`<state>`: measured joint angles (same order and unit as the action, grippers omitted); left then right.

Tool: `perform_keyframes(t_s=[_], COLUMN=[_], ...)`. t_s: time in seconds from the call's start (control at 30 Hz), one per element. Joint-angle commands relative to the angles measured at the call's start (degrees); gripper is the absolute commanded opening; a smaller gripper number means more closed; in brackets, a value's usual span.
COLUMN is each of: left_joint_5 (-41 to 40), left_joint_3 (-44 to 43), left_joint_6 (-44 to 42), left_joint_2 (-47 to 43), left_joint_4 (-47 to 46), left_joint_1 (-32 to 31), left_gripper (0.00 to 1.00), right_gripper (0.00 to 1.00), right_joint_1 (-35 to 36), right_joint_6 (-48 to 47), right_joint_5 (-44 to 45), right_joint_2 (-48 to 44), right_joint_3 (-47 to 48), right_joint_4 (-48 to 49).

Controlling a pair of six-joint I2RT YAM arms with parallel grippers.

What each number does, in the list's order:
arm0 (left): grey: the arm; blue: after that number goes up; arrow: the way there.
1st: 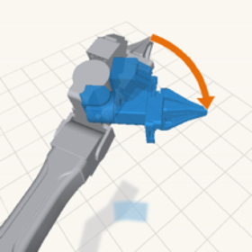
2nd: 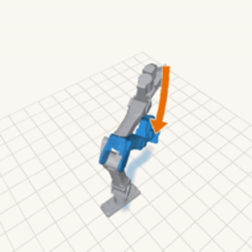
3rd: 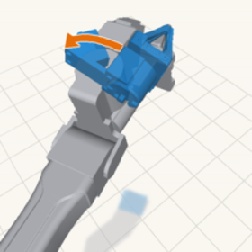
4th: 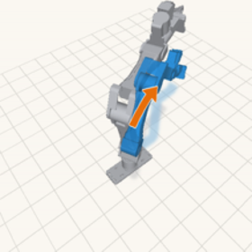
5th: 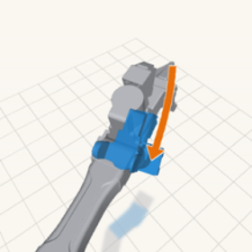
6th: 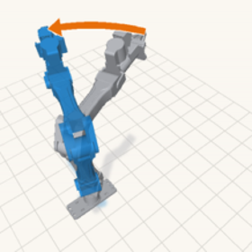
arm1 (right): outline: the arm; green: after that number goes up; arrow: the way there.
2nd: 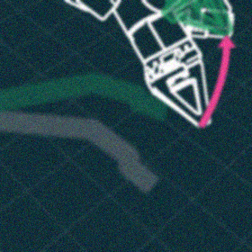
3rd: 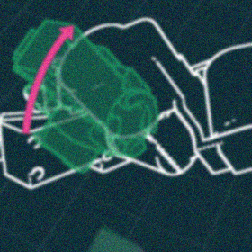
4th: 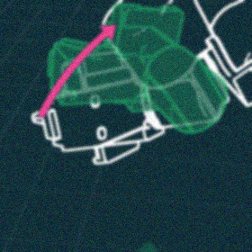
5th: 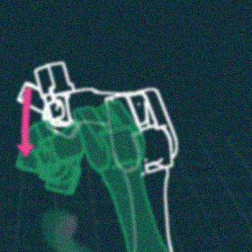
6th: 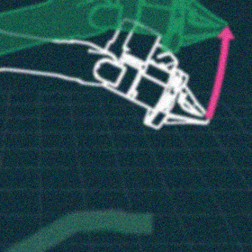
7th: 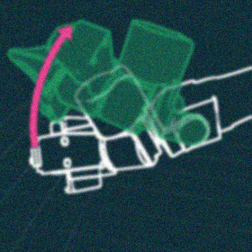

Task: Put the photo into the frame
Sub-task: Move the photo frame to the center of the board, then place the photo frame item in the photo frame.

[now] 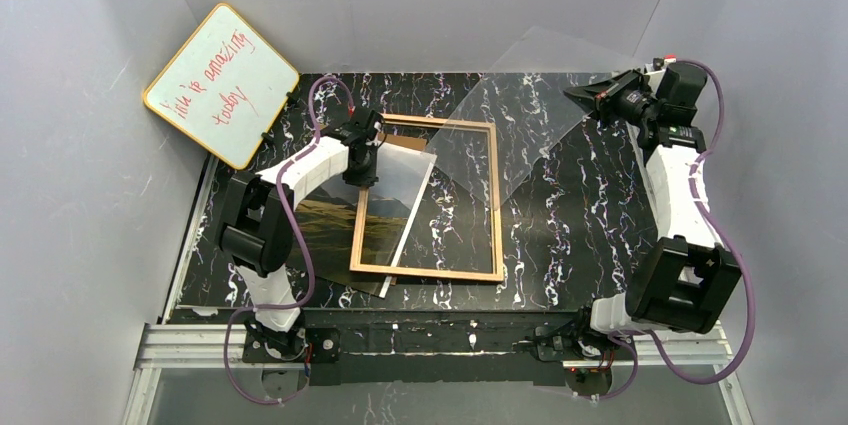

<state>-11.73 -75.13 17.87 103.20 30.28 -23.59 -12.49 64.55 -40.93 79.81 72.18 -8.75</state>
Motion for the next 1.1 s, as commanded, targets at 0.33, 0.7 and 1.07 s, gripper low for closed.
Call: perform_keyframes(t_s=[0.33,0.7,1.07], left_joint_5=[2.64,7.93,14.25], left_joint_3=[2.61,-3.04,-15.79], left_joint_6=[-2.30,-9.75,-17.58], left_joint_2=[-2.25,-6.04,-7.23], left_joint_4=[-2.04,2.66,11.52], left_joint_1=[-0.31,4.22,21.84], left_gripper=[0.01,0.49,0.91], right_gripper=[0.01,0.01,0.01], right_joint_1=[2.43,5.94,22.22], right_joint_6=[0.96,-0.60,2.85], right_joint_5=[-6.03,-6.64,-8.32], right_joint_2=[2.28,4.71,11.98], right_joint_3=[-3.66,-2.92,4.59], right_joint_4=[7.73,8.88,10.41])
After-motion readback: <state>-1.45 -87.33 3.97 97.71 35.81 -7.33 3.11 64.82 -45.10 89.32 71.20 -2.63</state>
